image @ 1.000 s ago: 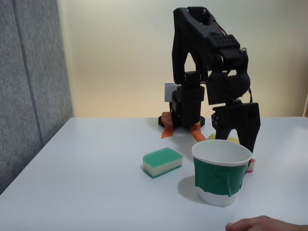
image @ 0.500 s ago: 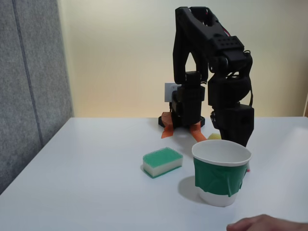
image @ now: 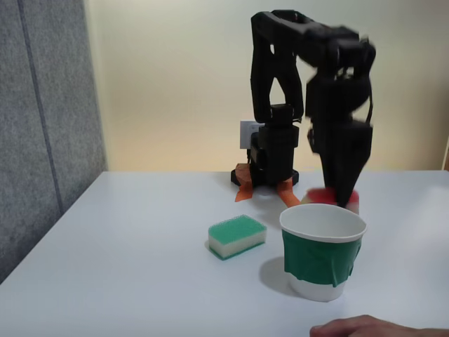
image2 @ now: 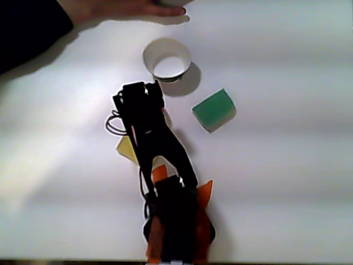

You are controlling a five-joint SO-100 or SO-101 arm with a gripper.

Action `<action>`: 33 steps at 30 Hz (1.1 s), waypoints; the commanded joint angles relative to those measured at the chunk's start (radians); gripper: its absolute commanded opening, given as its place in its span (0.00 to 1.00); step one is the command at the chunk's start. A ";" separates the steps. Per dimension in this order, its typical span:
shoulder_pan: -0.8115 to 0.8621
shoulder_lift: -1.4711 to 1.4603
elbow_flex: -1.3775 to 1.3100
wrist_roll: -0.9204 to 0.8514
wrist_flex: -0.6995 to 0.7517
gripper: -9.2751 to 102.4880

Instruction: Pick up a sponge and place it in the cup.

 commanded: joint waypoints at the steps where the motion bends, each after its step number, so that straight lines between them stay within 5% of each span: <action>1: 0.012 0.067 -0.124 -0.055 0.117 0.08; 21: 0.296 -0.092 -0.612 -0.466 0.129 0.08; 33: 0.268 -0.178 -0.661 -0.477 0.037 0.08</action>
